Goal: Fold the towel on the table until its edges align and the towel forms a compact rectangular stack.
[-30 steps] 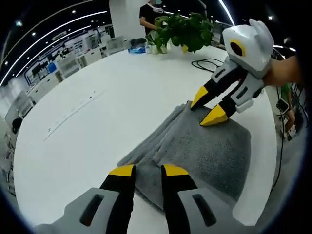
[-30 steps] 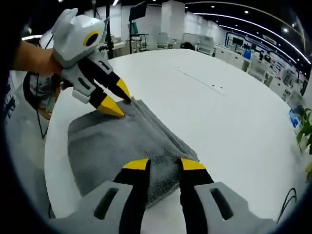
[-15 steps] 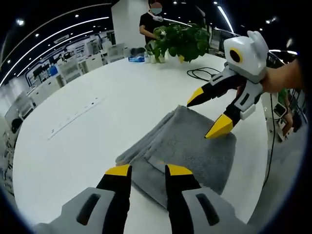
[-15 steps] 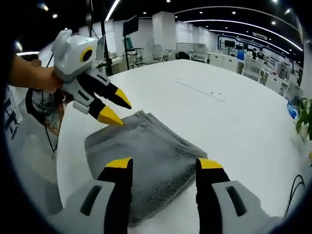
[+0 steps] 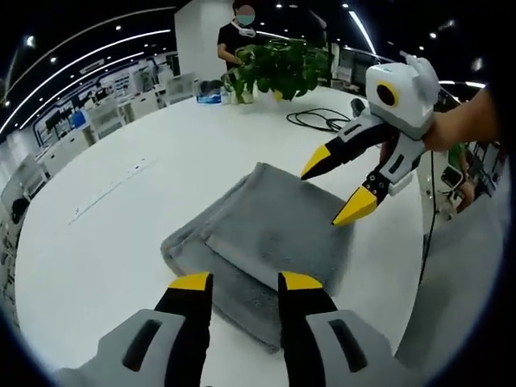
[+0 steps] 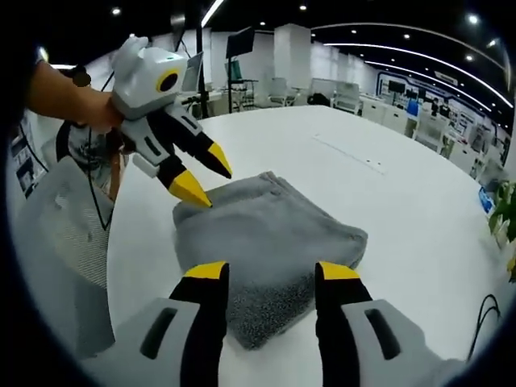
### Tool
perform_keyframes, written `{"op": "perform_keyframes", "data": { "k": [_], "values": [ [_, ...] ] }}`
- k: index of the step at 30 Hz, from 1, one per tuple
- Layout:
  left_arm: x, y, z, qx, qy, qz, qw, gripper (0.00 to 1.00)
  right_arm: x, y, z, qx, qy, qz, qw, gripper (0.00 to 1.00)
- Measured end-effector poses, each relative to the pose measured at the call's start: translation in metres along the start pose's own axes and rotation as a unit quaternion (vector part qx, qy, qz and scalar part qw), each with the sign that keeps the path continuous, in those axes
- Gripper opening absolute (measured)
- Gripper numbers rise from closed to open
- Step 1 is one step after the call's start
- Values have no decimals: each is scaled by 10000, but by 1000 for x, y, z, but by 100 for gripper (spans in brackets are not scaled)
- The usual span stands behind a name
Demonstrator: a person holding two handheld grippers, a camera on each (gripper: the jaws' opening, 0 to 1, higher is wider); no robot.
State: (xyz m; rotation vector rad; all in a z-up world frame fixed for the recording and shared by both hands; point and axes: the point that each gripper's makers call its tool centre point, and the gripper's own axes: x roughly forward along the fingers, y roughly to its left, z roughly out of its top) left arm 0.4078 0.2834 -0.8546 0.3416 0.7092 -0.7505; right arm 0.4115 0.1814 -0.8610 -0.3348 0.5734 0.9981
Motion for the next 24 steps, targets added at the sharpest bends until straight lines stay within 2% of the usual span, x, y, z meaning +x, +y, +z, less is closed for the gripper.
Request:
{"op": "perform_keyframes", "data": {
  "k": [4,5,7,10,11,12,14,19,24],
  "values": [
    [0,-14,-4,-35,-99,-145,9998,38,0,2,-1,43,-153,-16,9999,42],
    [1,-16,-7,-26,-69,-135,9999,38,-1,3,-4,50,-78,-41,9999,41],
    [5,-21,-20,34,131,-128,9998,37,2,5,-12,5,5,-19,10000,38],
    [10,-20,-31,-52,239,-26,9997,37,5,8,-25,-49,170,-1,9998,34],
    [10,-19,-33,-38,280,6,9996,36,7,7,-28,81,157,-48,9998,34],
    [11,-15,-37,164,408,133,9989,38,7,8,-29,241,189,-75,9995,34],
    [14,-18,-33,316,357,124,9988,39,9,8,-31,165,320,-114,9993,34],
    [17,-13,-32,250,427,187,9986,40,14,7,-33,39,532,-211,9984,33],
    [14,-12,-29,126,330,121,9993,40,11,7,-32,156,519,-272,9982,33]
  ]
}}
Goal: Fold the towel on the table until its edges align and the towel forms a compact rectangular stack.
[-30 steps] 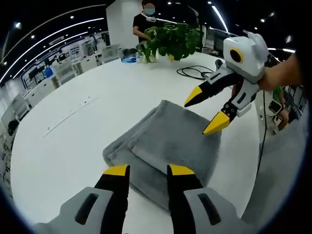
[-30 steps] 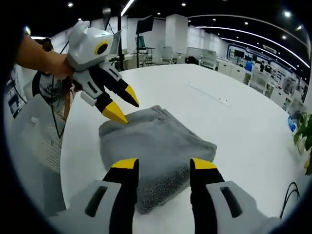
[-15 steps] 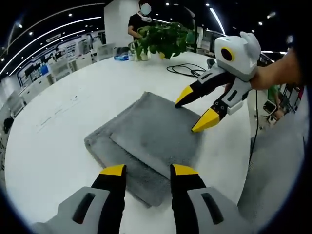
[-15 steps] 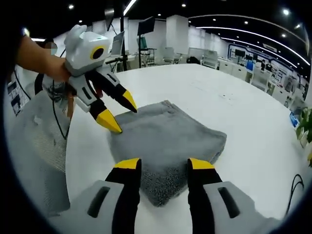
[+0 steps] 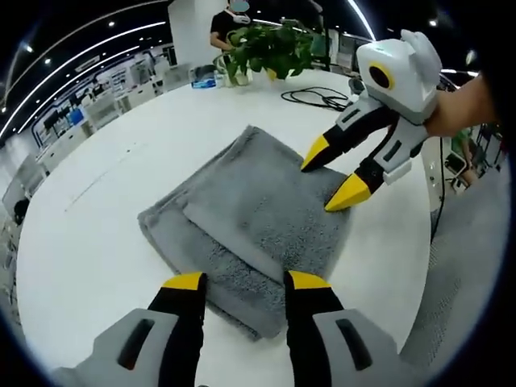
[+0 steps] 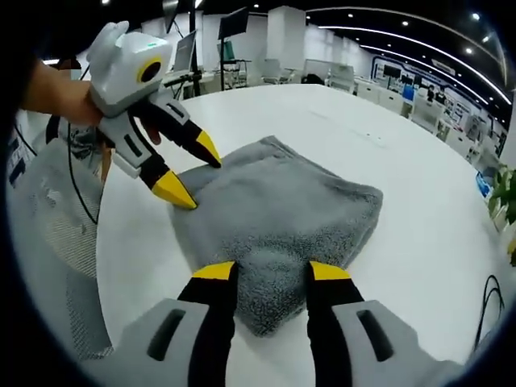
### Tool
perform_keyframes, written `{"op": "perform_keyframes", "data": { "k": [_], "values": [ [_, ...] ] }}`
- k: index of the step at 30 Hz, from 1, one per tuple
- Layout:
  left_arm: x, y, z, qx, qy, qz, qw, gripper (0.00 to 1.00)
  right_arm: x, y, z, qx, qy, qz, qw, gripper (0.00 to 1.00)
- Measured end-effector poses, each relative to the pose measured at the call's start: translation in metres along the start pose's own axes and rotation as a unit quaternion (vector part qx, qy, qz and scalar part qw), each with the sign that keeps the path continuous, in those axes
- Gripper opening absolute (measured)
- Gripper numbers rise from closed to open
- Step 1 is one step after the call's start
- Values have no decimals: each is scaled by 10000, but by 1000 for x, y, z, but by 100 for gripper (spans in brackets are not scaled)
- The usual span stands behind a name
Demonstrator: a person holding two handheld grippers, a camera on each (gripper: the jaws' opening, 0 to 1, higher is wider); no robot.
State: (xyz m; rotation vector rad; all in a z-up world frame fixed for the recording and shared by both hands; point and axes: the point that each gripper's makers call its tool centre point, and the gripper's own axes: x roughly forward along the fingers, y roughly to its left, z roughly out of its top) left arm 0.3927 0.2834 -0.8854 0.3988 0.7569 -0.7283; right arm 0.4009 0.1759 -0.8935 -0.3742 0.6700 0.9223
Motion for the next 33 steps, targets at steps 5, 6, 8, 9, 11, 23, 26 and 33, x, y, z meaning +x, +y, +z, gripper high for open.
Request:
{"op": "perform_keyframes", "data": {
  "k": [5,6,8,9,11,23,26,33],
  "values": [
    [-14,0,7,-85,-328,-33,9994,42,-13,-7,7,689,-287,-230,9969,38],
    [-16,0,7,-120,-370,-39,9992,43,-16,-8,6,788,-359,-275,9959,39],
    [-21,4,6,-200,-435,57,9988,50,-19,-7,2,739,-357,-300,9962,44],
    [-22,4,4,-242,-431,70,9988,54,-19,-6,-1,760,-315,-307,9961,47],
    [-21,-3,-8,-629,-283,-107,9976,65,-18,1,-7,885,-256,-238,9955,53],
    [-3,-14,-32,-50,119,-245,9996,65,1,5,-31,833,101,-225,9962,57],
    [2,-10,-34,-26,181,-241,9995,62,3,4,-35,817,184,-237,9962,54],
    [15,5,-30,-71,342,-347,9988,56,8,-3,-26,768,184,-339,9963,52]
  ]
}}
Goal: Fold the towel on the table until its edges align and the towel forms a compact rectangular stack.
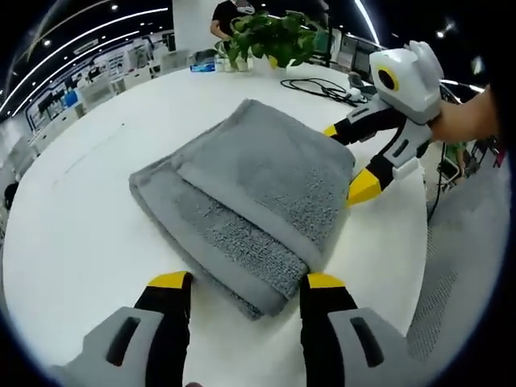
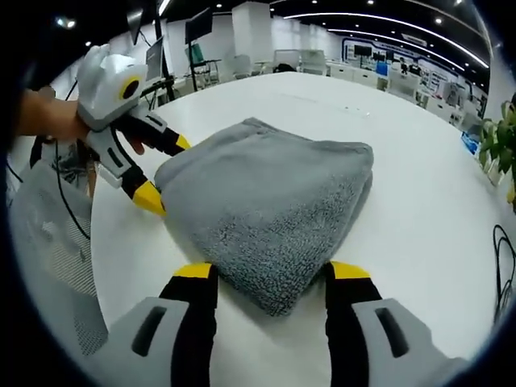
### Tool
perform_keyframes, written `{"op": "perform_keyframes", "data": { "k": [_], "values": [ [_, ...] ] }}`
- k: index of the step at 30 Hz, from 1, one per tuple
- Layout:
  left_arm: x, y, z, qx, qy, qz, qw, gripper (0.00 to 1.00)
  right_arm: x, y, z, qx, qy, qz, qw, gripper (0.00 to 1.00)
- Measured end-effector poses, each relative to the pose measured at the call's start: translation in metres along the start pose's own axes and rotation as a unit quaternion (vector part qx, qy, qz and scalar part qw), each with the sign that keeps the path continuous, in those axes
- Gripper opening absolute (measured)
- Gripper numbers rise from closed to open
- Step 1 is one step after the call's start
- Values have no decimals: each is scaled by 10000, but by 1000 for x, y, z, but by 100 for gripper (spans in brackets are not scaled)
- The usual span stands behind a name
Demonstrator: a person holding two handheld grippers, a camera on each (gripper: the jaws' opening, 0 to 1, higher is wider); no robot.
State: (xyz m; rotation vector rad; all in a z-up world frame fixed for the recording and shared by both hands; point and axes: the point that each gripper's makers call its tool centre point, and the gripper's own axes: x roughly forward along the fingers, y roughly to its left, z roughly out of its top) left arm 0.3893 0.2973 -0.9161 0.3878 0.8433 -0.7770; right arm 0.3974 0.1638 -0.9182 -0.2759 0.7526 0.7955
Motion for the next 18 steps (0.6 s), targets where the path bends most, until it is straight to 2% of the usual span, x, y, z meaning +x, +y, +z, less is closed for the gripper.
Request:
{"op": "perform_keyframes", "data": {
  "k": [8,18],
  "values": [
    [9,26,14,277,89,27,9996,54,17,-16,17,-3,27,-155,9999,52],
    [24,52,33,377,76,15,9993,54,36,-42,33,-34,58,-356,9993,52]
  ]
}}
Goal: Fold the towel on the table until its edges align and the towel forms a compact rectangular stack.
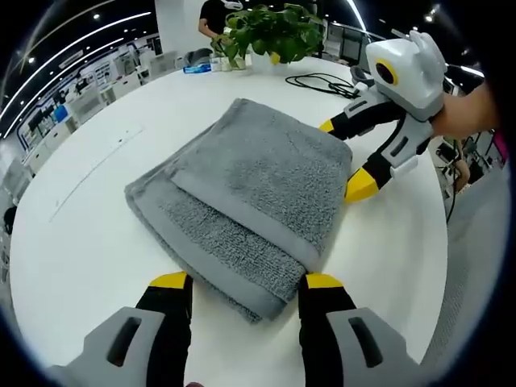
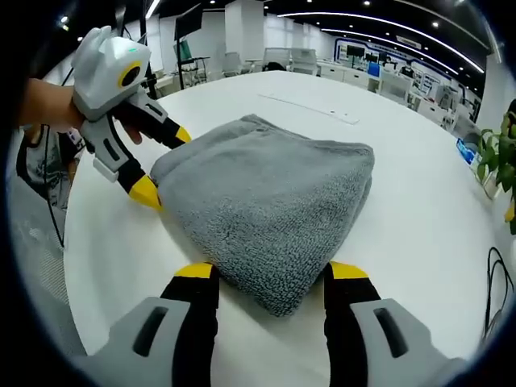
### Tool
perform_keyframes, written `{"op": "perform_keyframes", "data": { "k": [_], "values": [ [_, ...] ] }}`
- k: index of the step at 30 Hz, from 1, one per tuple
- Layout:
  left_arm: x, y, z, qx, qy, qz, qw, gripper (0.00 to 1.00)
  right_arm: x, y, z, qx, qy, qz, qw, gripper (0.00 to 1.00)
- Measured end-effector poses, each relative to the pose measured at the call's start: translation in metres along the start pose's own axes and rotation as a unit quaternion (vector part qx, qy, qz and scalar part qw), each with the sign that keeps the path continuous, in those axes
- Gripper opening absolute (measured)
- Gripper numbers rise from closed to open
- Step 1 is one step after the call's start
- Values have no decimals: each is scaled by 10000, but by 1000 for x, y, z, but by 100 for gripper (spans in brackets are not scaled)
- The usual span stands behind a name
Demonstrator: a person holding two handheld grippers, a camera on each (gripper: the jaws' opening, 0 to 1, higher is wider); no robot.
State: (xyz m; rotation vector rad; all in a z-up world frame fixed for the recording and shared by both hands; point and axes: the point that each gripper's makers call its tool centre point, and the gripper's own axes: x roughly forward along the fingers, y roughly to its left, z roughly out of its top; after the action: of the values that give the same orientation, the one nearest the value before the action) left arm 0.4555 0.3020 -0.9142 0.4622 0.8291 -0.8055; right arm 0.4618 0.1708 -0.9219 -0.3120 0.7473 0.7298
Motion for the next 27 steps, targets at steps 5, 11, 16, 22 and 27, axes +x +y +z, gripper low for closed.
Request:
{"op": "perform_keyframes", "data": {
  "k": [5,11,16,22,27],
  "values": [
    [5,13,7,30,20,24,10000,54,7,-8,8,50,-4,-35,10000,52],
    [7,21,9,8,43,42,10000,54,9,-11,13,76,-7,-81,9999,52],
    [3,18,8,-13,-18,37,10000,55,5,-10,14,27,-41,-78,10000,52],
    [-10,14,5,-166,-128,147,9997,58,-9,-8,24,158,-399,-37,9991,56],
    [-22,14,4,-210,-183,300,9992,65,-18,-10,34,140,-600,-9,9981,63]
  ]
}}
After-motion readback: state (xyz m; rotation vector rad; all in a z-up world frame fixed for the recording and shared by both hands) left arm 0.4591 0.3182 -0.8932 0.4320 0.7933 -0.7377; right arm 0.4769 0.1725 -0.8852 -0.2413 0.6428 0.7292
